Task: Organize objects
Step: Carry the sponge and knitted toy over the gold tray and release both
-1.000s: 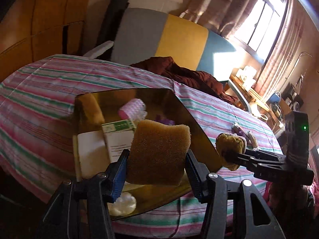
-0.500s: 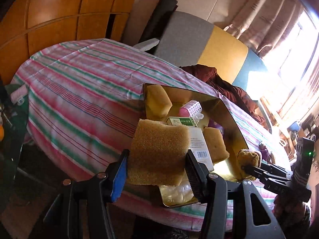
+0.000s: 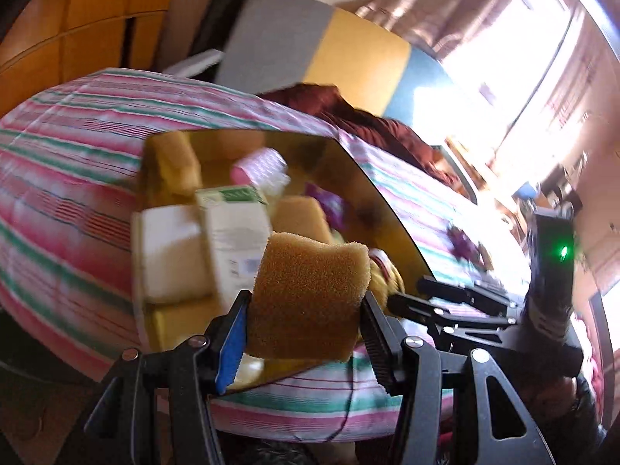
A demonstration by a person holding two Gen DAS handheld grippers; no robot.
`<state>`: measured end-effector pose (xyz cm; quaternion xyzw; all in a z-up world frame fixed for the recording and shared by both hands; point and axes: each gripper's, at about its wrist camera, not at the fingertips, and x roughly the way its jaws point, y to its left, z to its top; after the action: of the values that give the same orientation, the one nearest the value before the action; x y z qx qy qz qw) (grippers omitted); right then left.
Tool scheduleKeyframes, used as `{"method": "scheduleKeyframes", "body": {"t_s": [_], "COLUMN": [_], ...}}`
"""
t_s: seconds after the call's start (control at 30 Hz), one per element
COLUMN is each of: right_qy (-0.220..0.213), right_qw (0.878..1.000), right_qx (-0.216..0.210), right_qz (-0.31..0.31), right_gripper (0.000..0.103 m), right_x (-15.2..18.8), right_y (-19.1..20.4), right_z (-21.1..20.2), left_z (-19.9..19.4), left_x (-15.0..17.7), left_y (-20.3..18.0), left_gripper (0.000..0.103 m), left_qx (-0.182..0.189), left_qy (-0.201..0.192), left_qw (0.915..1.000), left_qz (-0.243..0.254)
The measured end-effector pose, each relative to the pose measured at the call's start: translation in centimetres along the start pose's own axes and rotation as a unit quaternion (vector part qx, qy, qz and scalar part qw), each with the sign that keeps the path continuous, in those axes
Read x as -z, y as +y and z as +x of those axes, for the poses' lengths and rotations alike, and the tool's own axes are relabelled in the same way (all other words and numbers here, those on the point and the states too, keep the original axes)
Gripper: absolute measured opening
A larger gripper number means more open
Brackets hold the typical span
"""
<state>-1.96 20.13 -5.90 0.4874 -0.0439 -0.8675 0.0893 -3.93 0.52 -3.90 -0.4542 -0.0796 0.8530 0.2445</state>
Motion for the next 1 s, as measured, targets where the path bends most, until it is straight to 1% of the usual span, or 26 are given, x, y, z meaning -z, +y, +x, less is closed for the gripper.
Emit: {"method": "scheduleKeyframes", "body": {"t_s": [0.03,0.1,0.17,0.2,0.3,0.37,0.43,0.53,0.6,0.67,0.7,0.83,1.0], "right_qy": [-0.001,-0.004,-0.008,-0.012,-0.022,-0.032,-0.040,-0.050,-0.051,-0.054,-0.058,-0.068,-0.069], "right_qw": [1.000,1.000,1.000,1.000,0.999,0.998,0.998,0.996,0.996,0.996,0.995,0.995,0.993], "right_qx": [-0.001,0.001,0.007,0.013,0.026,0.049,0.048,0.067,0.068,0.071,0.073,0.076,0.092], "right_qz": [0.001,0.001,-0.002,-0.003,-0.005,-0.002,0.008,0.013,0.021,0.021,0.020,0.016,0.012], "right_gripper": [0.058,0.064,0.074,0.080,0.086,0.087,0.092,0.095,0.097,0.100,0.103,0.103,0.103], "right_x": [0.1,0.2,0.3,0.4,0.7,0.9,1.1,1.3,1.4,1.5,1.6,1.6,1.7], "right_y": [-0.1,-0.1,0.1,0.2,0.4,0.3,-0.2,-0.6,-0.8,-0.8,-0.9,-0.8,-0.5], "right_z": [-0.1,-0.3,-0.7,-0.9,-1.6,-2.1,-2.6,-3.1,-3.0,-3.1,-3.2,-3.3,-3.0], "left_z": [0.4,1.1,1.5,1.9,3.1,3.7,4.2,5.4,5.7,5.3,5.0,3.6,1.8], "left_x": [0.1,0.2,0.1,0.1,0.1,0.2,0.2,0.1,0.3,0.4,0.4,0.4,0.2], "left_y": [-0.5,-0.9,-1.6,-1.9,-2.2,-2.6,-3.1,-3.6,-3.7,-3.7,-3.7,-3.5,-3.0], "left_gripper": [0.055,0.055,0.055,0.055,0.055,0.055,0.055,0.057,0.062,0.071,0.072,0.081,0.081], "left_qx": [0.001,0.002,0.002,-0.001,-0.006,-0.014,-0.018,-0.035,-0.047,-0.063,-0.070,-0.096,-0.131], "left_qy": [0.005,0.011,0.014,0.016,0.030,0.035,0.037,0.051,0.055,0.045,0.038,0.008,-0.023], "left_qw": [1.0000,0.9999,0.9997,0.9996,0.9992,0.9989,0.9984,0.9969,0.9961,0.9954,0.9951,0.9931,0.9890], "left_qz": [0.007,0.012,0.018,0.021,0.024,0.028,0.038,0.048,0.049,0.056,0.059,0.067,0.065]}}
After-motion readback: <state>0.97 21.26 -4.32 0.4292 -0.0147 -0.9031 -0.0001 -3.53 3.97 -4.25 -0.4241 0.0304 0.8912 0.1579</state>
